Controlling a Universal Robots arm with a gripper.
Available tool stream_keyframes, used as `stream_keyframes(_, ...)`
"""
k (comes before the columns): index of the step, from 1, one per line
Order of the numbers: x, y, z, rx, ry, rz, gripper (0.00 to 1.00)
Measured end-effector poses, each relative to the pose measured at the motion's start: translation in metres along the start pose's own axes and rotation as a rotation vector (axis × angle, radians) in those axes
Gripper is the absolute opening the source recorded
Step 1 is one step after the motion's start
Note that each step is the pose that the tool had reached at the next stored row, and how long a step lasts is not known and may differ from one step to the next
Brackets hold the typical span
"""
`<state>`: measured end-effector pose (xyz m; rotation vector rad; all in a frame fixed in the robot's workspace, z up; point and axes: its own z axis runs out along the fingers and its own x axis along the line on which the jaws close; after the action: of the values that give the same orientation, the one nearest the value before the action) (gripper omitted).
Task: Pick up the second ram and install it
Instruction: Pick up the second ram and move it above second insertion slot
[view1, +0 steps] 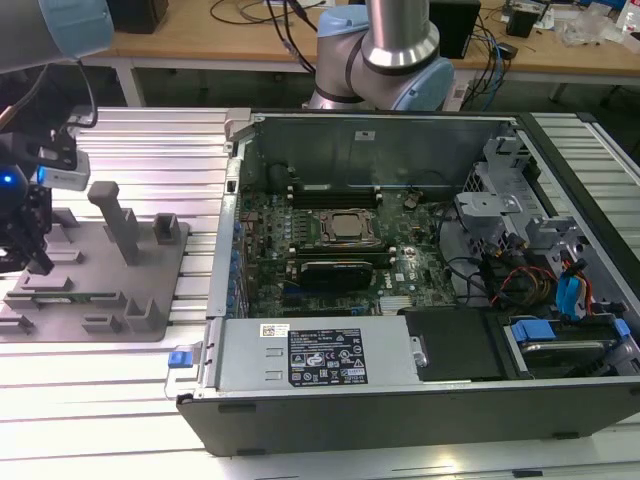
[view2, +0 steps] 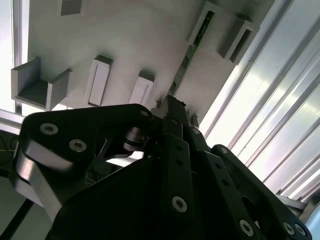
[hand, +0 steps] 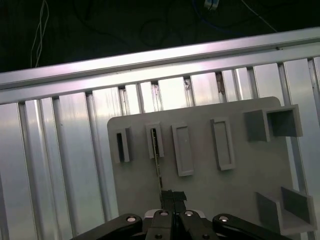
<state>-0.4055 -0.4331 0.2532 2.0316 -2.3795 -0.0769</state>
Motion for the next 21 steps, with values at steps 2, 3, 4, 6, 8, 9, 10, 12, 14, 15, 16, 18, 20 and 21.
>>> stream_keyframes(2,0.0001,-0.0001,0.0014,0.0001,0.0015,0.000,0.08)
stream_keyframes(3,0.0001,-0.0001,0.0019,0.0001,0.0017,0.000,0.08)
stream_keyframes(4,0.0001,-0.0001,0.0026,0.0002,0.0017,-0.002,0.08)
stream_keyframes(6,0.0003,-0.0001,0.0041,-0.0001,0.0022,-0.009,0.08)
stream_keyframes(8,0.0016,-0.0006,0.0062,0.0000,0.0022,-0.014,0.08)
stream_keyframes(9,0.0022,-0.0007,0.0072,0.0001,0.0021,-0.016,0.08)
stream_keyframes(10,0.0031,-0.0008,0.0083,-0.0002,0.0024,-0.019,0.08)
stream_keyframes(12,0.0039,-0.0011,0.0111,-0.0010,0.0036,-0.035,0.08)
stream_keyframes(14,0.0041,-0.0011,0.0134,-0.0018,0.0043,-0.045,0.08)
stream_keyframes(15,0.0041,-0.0011,0.0134,-0.0018,0.0043,-0.046,0.08)
stream_keyframes(16,0.0041,-0.0012,0.0135,-0.0018,0.0043,-0.047,0.08)
stream_keyframes(18,0.0041,-0.0012,0.0136,-0.0017,0.0043,-0.048,0.08)
stream_keyframes(20,0.0041,-0.0012,0.0137,-0.0017,0.0043,-0.049,0.14)
stream_keyframes(21,0.0041,-0.0012,0.0137,-0.0018,0.0044,-0.050,0.21)
